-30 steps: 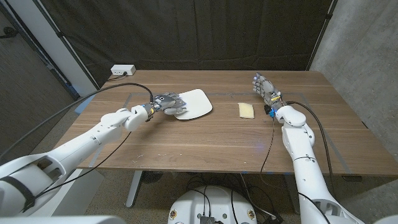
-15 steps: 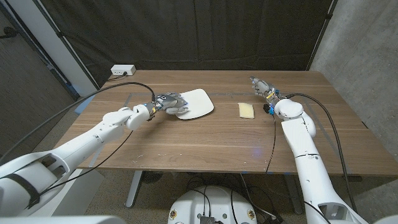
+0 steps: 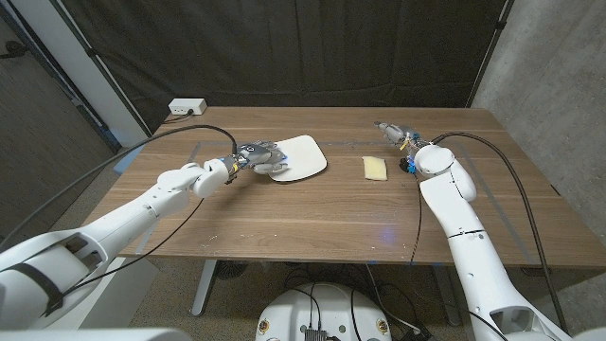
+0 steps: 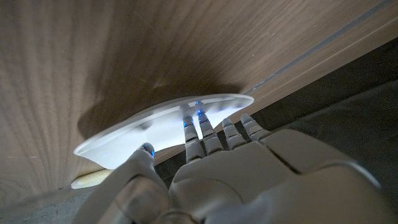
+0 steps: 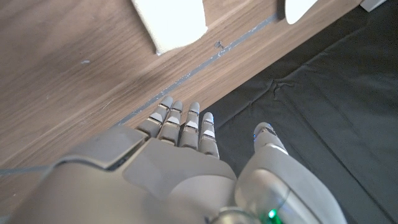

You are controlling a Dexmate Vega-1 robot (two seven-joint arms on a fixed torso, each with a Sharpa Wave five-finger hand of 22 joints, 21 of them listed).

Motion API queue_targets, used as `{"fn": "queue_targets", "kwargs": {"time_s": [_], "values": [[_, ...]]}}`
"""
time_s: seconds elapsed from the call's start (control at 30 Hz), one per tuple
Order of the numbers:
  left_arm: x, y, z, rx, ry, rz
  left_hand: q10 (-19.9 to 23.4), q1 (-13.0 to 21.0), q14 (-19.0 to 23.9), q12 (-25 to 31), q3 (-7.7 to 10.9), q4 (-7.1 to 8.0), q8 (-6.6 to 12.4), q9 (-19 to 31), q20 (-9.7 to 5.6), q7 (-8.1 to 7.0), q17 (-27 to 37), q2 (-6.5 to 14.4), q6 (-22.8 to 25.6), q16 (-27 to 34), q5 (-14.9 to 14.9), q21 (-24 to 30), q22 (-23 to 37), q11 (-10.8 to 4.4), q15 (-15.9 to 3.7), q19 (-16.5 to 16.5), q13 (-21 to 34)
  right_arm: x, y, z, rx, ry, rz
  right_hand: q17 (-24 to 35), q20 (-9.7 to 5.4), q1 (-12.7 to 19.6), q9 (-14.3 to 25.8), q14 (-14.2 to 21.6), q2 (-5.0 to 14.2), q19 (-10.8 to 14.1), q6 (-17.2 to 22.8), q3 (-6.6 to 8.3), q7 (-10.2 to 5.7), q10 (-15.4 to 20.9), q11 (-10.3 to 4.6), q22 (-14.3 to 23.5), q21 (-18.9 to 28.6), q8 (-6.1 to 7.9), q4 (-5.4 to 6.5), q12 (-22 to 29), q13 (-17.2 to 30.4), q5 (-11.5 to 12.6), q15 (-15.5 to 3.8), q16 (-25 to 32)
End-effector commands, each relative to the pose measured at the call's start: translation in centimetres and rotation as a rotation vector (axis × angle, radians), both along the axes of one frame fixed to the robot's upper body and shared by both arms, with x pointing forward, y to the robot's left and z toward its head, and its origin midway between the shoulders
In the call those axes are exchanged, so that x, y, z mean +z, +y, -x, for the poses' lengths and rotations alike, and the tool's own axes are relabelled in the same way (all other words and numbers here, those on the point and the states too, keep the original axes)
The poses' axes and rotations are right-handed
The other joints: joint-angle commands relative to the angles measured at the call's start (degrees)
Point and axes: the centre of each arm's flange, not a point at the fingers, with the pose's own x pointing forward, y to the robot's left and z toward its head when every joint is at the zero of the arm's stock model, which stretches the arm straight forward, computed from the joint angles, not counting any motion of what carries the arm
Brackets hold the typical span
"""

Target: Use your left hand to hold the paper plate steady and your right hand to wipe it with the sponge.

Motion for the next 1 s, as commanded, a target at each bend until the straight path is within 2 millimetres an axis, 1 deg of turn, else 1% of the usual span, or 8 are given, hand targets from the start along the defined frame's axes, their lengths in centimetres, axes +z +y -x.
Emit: {"fn": "queue_targets", "kwargs": {"time_s": [0.03,0.23,0.47,0.53,0.57,0.77,1.0], "values": [[-0.1,0.3,0.4,-0.002,-0.007,0.007,0.2,0.07,0.13,-0.23,-0.26,0.05,0.35,0.23,-0.18,2.49,-0.01,-0.01,3.88,-0.05,0.28,-0.4,0.12,0.06,-2.83,-0.55,0.17,0.3,1.3,0.7,-0.1,0.085,0.198,0.19,0.45,1.09,0.16,0.58,-0.12,0.03,1.11,0.24,-0.17,0.64,-0.3,0.21,-0.18,0.39,-0.6,0.5,-0.03,0.23,-0.98,0.17],[-0.1,0.3,0.6,-0.007,-0.007,0.006,0.2,-0.02,0.14,-0.36,-0.29,0.02,0.22,0.23,-0.15,2.52,-0.02,0.04,3.83,-0.09,0.36,-0.42,0.11,0.13,-2.84,-0.56,0.17,0.1,1.9,0.9,-0.087,0.102,0.232,0.2,0.29,1.5,0.16,0.98,-0.34,0.45,1.61,0.26,-0.33,1.09,-0.59,0.22,-0.14,0.42,-1.01,0.59,-0.04,0.18,-1.6,0.19],[-0.2,0.3,0.8,-0.01,-0.013,0.006,0.28,-0.11,0.17,-0.45,-0.32,-0.01,0.15,0.23,-0.14,2.49,-0.02,0.08,3.96,-0.14,0.44,-0.44,0.09,0.06,-2.91,-0.57,0.18,0.1,2.9,1.4,-0.119,0.11,0.283,0.19,0.44,2.27,0.17,1.29,-0.41,0.7,1.85,0.47,-0.23,1.12,-0.79,0.21,-0.18,0.39,-1.59,0.51,-0.05,0.13,-2.06,0.17],[-0.2,0.4,0.9,-0.01,-0.012,0.009,0.25,-0.14,0.16,-0.49,-0.33,-0.01,0.12,0.23,-0.17,2.48,-0.03,0.09,3.96,-0.16,0.46,-0.44,0.09,0.11,-2.89,-0.55,0.18,0.1,3.3,1.4,-0.13,0.12,0.309,0.19,0.38,2.87,0.17,1.37,-0.51,1.04,1.87,0.64,-0.26,1.04,-1.09,0.2,-0.12,0.36,-2.02,0.43,-0.05,0.09,-2.36,0.13],[-0.2,0.4,0.9,-0.009,-0.015,0.007,0.27,-0.15,0.19,-0.5,-0.33,-0.02,0.09,0.23,-0.17,2.52,-0.03,0.09,3.93,-0.16,0.47,-0.45,0.09,0.18,-2.91,-0.56,0.18,0.1,3.5,1.5,-0.137,0.128,0.322,0.18,0.25,3.65,0.18,1.44,-0.64,1.26,1.9,0.84,-0.4,0.95,-1.28,0.19,-0.13,0.33,-2.57,0.34,-0.05,0.06,-2.93,0.08],[-0.2,0.7,1.1,-0.01,-0.014,0.013,0.29,-0.23,0.18,-0.59,-0.37,-0.03,0.05,0.23,-0.19,2.53,-0.03,0.11,4.05,-0.2,0.53,-0.46,0.08,0.19,-2.88,-0.54,0.19,-0.1,4.7,1.5,-0.174,0.141,0.365,0.19,-0.26,5.04,0.19,1.69,-1.47,1.97,2.1,0.9,-0.53,0.99,-1.88,0.17,-0.05,0.31,-3.58,0.24,-0.05,0.07,-3.61,0.0],[-0.3,0.8,1.4,-0.013,-0.013,0.015,0.29,-0.35,0.2,-0.7,-0.42,-0.03,-0.06,0.23,-0.16,2.45,-0.03,0.12,4.06,-0.23,0.59,-0.48,0.07,0.15,-2.87,-0.56,0.19,-0.5,6.4,1.5,-0.275,0.124,0.422,0.23,-0.8,7.36,0.21,2.28,-3.44,2.74,2.63,0.63,-0.82,1.53,-2.45,0.13,-0.1,0.41,-4.81,0.28,-0.03,0.52,-5.04,0.01]]}}
